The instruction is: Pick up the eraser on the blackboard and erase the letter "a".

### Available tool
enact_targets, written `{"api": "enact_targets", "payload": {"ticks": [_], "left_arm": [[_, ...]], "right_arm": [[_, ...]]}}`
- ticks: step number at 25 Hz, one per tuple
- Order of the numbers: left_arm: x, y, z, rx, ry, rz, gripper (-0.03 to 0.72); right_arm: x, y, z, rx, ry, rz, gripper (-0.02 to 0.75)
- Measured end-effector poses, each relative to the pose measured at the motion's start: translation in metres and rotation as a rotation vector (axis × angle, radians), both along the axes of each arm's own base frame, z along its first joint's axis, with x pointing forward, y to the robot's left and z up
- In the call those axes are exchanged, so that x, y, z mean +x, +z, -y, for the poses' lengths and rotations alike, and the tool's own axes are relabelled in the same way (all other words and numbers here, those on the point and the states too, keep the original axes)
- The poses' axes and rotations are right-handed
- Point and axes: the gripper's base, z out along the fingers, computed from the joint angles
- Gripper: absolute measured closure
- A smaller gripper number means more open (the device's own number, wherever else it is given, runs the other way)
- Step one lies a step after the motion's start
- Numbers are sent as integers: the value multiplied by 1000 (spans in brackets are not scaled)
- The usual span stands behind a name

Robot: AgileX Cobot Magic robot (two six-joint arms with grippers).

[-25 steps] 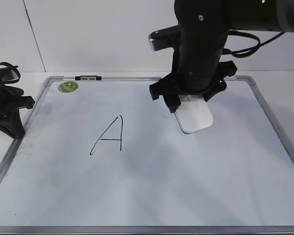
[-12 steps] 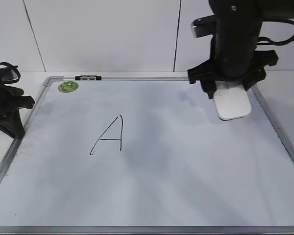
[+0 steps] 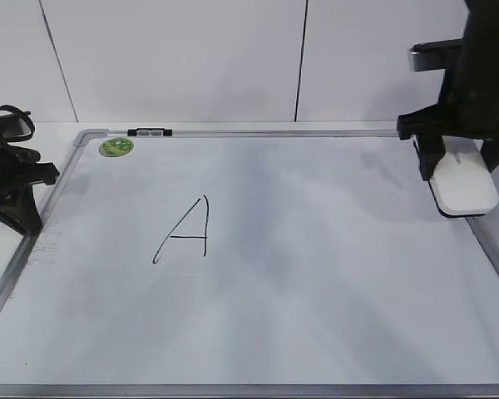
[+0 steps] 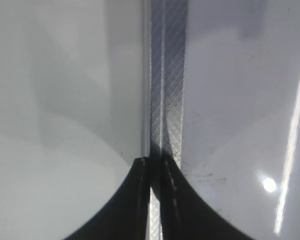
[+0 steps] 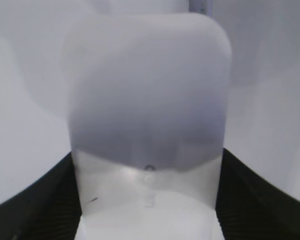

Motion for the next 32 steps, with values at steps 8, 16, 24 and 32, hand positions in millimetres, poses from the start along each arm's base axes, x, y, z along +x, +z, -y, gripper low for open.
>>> {"api": "enact_targets", "payload": {"ticks": [8,16,24,32], "left_arm": [[0,0,0,0,0,0,671],[0,0,0,-2,1,0,671],[0,0,0,-3,1,-2,671],[0,0,0,-3,1,-2,671]], "right_arm": [[1,-1,38,79,-27,-47,195],[13,-34,36,101,-4,-131,195],[23,-54,41,100,-16,-171,195],[26,-69,41,98,-18,-205,195]]}}
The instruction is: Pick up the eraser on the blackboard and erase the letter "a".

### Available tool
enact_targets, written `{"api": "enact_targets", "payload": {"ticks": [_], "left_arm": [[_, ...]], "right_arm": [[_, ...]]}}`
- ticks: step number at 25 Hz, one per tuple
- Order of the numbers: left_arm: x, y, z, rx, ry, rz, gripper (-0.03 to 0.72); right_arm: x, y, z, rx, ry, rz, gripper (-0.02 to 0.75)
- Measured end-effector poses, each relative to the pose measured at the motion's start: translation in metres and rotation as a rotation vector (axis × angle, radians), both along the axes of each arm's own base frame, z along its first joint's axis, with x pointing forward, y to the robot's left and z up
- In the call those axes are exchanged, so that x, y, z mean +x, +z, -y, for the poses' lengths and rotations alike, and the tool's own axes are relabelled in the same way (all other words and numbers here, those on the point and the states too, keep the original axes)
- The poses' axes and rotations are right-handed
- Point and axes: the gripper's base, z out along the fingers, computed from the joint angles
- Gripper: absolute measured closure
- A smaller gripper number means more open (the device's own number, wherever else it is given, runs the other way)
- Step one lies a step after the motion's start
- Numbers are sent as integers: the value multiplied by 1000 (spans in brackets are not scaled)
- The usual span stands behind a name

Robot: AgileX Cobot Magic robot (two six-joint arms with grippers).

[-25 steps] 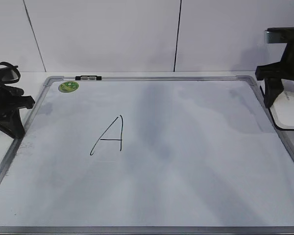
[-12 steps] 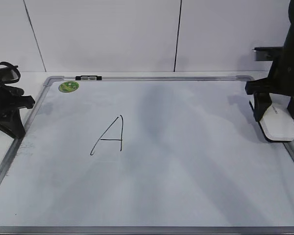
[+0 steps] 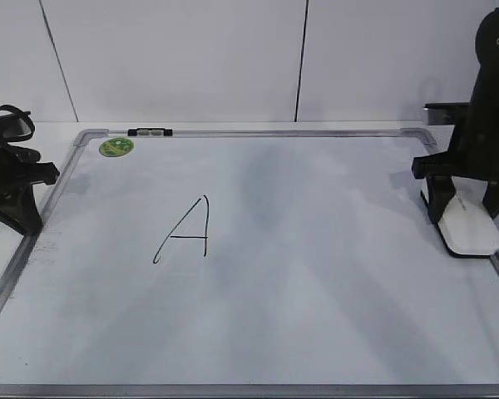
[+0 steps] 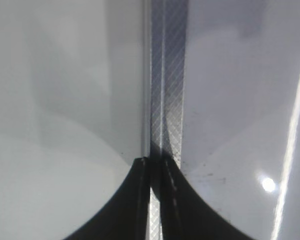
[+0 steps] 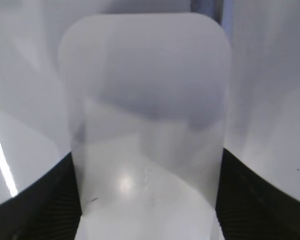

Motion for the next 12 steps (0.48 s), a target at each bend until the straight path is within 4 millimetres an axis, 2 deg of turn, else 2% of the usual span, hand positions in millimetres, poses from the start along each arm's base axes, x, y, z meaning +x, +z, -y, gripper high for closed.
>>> {"api": "enact_targets", "payload": {"ticks": [12], "left_arm": [[0,0,0,0,0,0,670]], "right_arm": [[0,-3,-2,16,-30,-7,195]]}}
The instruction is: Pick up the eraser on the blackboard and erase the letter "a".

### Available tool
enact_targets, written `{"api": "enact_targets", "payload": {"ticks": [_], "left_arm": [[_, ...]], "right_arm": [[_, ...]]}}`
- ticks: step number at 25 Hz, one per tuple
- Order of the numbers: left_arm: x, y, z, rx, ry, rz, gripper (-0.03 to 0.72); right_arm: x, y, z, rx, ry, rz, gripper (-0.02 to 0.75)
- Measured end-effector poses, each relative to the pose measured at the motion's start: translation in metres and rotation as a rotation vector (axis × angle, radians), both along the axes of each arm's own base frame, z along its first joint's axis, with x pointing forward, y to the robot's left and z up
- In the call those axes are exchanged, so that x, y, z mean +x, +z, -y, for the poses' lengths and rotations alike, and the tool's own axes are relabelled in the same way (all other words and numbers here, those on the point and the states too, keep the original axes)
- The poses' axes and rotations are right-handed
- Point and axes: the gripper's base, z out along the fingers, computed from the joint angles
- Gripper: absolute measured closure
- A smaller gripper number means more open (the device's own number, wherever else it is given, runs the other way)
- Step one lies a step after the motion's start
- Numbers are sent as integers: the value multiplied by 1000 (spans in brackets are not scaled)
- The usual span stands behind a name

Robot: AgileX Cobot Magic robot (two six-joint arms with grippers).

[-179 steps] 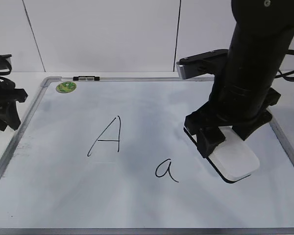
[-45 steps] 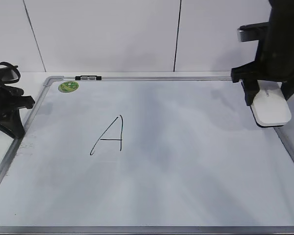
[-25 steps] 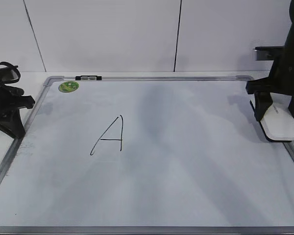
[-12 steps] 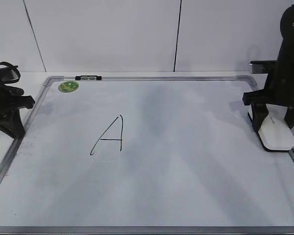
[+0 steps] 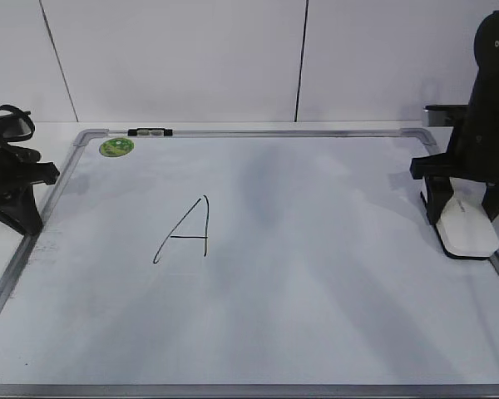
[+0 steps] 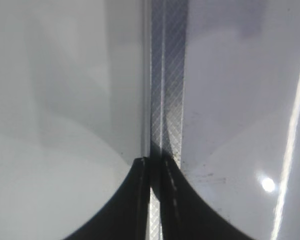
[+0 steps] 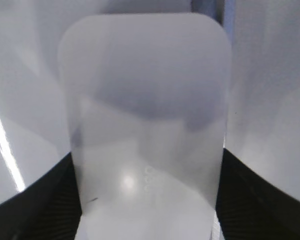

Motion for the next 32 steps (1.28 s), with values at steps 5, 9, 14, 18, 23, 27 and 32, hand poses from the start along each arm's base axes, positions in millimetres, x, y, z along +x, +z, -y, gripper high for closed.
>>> {"api": "enact_targets", "payload": {"ticks": [5,9,14,18,23,27,32], "left_arm": [[0,0,0,0,0,0,670],[0,0,0,0,0,0,670],[0,0,0,0,0,0,670],[0,0,0,0,0,0,669],[0,0,0,0,0,0,669],[0,0,0,0,0,0,665],[0,0,0,0,-2,0,645]], "right_arm": [[0,0,-1,15,-9,-1,195],[0,0,-1,17,6,-1,194],[0,0,-1,26,21,-2,133],[0,0,-2,30,21,-2,94],[0,0,-2,30,21,-2,87],[0,0,-1,26,23,-2,87],[0,0,-1,20,27,-2,87]]}}
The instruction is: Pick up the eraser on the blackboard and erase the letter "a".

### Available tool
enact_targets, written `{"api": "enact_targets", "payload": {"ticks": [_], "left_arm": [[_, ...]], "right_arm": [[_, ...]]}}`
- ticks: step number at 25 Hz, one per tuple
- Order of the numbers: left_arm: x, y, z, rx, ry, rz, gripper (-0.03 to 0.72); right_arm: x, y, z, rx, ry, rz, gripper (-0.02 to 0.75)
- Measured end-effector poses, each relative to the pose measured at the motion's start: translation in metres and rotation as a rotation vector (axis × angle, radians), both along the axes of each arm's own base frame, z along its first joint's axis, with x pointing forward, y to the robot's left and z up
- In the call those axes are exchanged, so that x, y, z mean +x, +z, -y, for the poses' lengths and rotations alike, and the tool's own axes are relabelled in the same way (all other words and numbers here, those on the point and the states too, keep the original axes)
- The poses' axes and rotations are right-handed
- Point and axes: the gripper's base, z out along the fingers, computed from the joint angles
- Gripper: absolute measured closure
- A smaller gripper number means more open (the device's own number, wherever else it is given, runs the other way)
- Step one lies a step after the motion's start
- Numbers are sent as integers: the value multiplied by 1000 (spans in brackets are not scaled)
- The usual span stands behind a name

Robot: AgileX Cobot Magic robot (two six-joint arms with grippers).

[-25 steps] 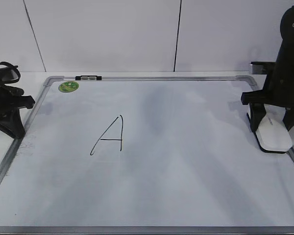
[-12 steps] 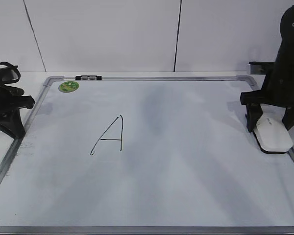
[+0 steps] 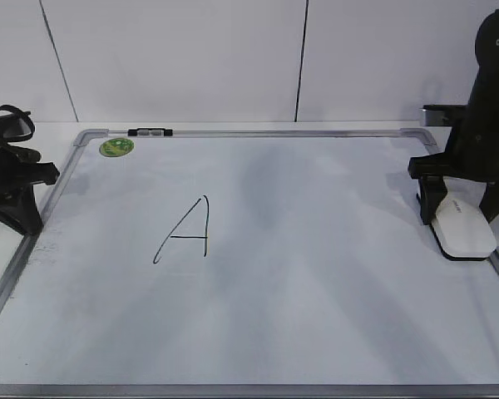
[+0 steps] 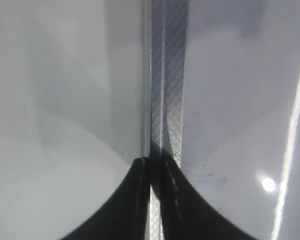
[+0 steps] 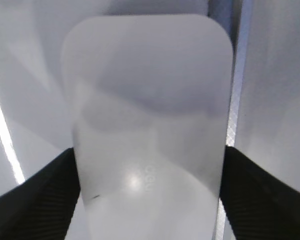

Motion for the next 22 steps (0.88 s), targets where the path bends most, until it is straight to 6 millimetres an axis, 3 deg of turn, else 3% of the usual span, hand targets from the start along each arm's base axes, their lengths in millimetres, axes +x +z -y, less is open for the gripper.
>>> {"api": "enact_targets", "payload": {"ticks": [3,9,13,22], "left_arm": [[0,0,0,2,-2,-2,586],[-1,2,1,1,-4,-1,379],[-3,18,0,2,-8,41,349],[-16,81,-1,16,-18,199,344]], "right_arm": [[0,0,0,0,0,0,87],[6,9,0,0,1,36,87],[12,19,0,-4,1,79,87],[11,43,0,-2,-2,143,90]]}}
